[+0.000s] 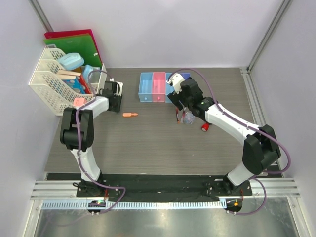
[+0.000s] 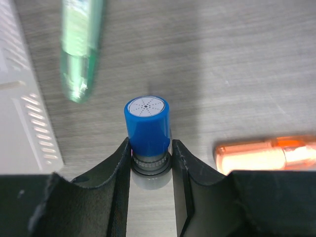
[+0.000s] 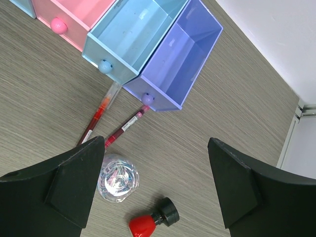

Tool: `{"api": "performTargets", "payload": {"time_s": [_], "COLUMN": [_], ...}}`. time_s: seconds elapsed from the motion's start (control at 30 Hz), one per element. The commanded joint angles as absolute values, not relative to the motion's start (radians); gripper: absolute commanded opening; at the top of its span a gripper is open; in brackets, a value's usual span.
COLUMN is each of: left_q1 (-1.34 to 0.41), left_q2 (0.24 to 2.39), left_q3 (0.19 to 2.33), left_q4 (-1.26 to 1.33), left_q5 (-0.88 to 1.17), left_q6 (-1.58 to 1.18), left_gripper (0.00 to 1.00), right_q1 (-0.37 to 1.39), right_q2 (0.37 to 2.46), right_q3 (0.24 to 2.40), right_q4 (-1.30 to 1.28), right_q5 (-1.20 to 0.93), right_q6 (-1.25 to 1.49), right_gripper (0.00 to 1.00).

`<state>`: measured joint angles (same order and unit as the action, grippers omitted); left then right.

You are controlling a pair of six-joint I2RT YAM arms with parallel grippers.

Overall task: Sort the stationery into containers
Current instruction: Pick up the stationery from the center of the board.

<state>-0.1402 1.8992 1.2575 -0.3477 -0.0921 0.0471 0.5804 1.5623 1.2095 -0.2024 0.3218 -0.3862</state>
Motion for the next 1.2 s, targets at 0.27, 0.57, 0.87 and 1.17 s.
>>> {"api": "performTargets", "payload": {"time_s": [0.27, 0.57, 0.87, 1.17], "left_q1": [-0.204, -0.284, -0.301, -0.302], "left_q2": [1.792, 1.87, 1.888, 1.904], "left_q3": [1.002, 0.865, 0.905, 0.95], "left_q4": [0.406, 0.818, 0.753, 0.687], "left_q5": [-0.334, -0.52, -0.574, -0.578], "left_q6": [-0.009, 0.104, 0.121, 0.109], "left_gripper": [0.0, 0.0, 0.01, 0.3], "right_q1": [0.577, 0.578, 0.577, 0.577], "right_q2": [1.628, 1.647, 1.635, 1.623], "right_q3": [1.21, 1.213, 1.213, 1.21], "right_q4": [-0.153, -0.153, -0.156, -0.161], "right_q5": [0.357, 0.367, 0.373, 0.374], "right_q6": [-0.374, -0.377, -0.374, -0.377], "right_gripper": [0.91, 0.91, 0.91, 0.91]}}
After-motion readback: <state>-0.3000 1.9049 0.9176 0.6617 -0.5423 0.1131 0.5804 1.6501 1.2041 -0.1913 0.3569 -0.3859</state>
